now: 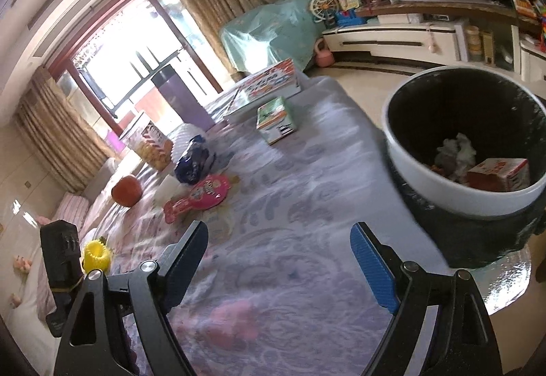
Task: Collect trash
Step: 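Move both open tools back toward the remaining trash on the table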
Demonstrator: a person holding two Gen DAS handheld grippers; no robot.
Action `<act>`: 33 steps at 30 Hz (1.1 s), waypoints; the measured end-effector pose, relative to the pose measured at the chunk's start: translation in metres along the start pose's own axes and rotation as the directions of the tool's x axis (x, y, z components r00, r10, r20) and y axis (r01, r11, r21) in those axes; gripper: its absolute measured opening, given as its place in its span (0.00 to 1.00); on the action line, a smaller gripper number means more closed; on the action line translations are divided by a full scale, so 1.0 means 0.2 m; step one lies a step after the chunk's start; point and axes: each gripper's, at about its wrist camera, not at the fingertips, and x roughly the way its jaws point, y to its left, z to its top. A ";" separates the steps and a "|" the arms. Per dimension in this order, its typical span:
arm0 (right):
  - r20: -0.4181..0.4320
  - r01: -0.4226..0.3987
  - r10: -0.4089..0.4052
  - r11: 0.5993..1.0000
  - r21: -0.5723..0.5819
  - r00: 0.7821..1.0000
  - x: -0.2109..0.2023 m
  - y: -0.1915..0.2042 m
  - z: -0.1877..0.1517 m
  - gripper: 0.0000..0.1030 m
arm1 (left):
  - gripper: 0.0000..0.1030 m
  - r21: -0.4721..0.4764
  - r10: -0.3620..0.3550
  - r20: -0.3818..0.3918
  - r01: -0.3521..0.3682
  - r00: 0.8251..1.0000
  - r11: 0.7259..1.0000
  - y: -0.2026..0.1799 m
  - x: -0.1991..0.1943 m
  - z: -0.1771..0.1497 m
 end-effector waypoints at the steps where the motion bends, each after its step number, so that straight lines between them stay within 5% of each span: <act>1: -0.005 -0.003 0.003 1.000 -0.001 1.000 0.01 0.01 0.00 0.84 | 0.58 -0.009 0.007 0.001 -0.007 1.000 1.000 0.02 -0.01 0.00; 21: -0.045 -0.033 0.033 0.999 -0.002 0.998 0.16 0.09 -0.02 0.84 | 0.58 -0.119 0.105 0.080 -0.095 0.991 0.988 0.30 0.05 0.29; 30: -0.058 -0.034 0.034 0.999 0.005 0.998 0.22 0.09 -0.01 0.84 | 0.56 -0.110 0.005 0.091 0.005 0.996 0.994 0.38 0.24 0.42; 33: -0.057 -0.029 0.030 1.000 0.002 0.998 0.23 0.09 0.00 0.84 | 0.44 -0.078 -0.007 0.092 0.014 0.996 0.997 0.38 0.29 0.43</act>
